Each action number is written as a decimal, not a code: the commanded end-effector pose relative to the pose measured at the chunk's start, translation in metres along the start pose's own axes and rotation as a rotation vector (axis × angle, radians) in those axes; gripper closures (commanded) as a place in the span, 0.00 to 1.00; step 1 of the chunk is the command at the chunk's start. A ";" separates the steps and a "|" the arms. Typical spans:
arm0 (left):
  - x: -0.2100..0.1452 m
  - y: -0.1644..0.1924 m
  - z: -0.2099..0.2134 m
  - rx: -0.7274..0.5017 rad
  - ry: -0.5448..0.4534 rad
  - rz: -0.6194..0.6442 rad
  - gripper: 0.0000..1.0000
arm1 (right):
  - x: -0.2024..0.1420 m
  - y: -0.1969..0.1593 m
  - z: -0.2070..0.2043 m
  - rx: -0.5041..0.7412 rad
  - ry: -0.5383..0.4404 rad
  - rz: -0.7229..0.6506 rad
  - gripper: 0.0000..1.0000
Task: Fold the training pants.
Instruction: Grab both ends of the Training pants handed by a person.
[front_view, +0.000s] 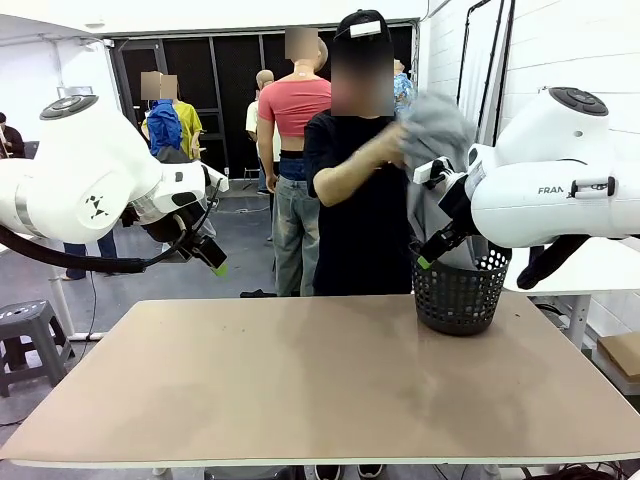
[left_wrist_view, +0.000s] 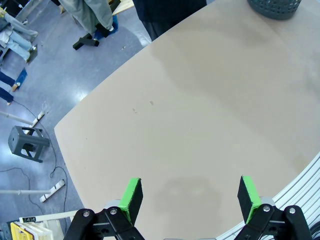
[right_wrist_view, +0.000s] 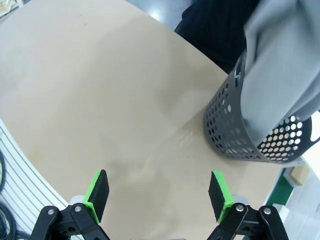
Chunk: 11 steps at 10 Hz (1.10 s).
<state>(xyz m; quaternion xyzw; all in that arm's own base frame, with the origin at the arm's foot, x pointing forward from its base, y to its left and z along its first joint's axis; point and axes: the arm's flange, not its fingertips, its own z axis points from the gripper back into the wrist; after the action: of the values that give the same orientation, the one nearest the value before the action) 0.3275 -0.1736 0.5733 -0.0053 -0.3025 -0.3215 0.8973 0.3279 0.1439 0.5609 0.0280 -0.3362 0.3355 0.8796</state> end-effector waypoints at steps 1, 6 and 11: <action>0.000 -0.001 -0.001 -0.005 -0.003 -0.002 0.00 | 0.000 0.000 -0.002 0.007 0.004 -0.001 0.00; 0.000 -0.001 -0.001 -0.005 -0.003 -0.002 0.00 | 0.000 0.000 -0.002 0.007 0.004 -0.001 0.00; 0.000 -0.001 -0.001 -0.005 -0.003 -0.002 0.00 | 0.000 0.000 -0.002 0.007 0.004 -0.001 0.00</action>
<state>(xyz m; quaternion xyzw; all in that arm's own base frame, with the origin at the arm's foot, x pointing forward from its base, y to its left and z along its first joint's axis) 0.3275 -0.1736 0.5733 -0.0054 -0.3025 -0.3215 0.8973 0.3279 0.1439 0.5609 0.0280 -0.3362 0.3355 0.8796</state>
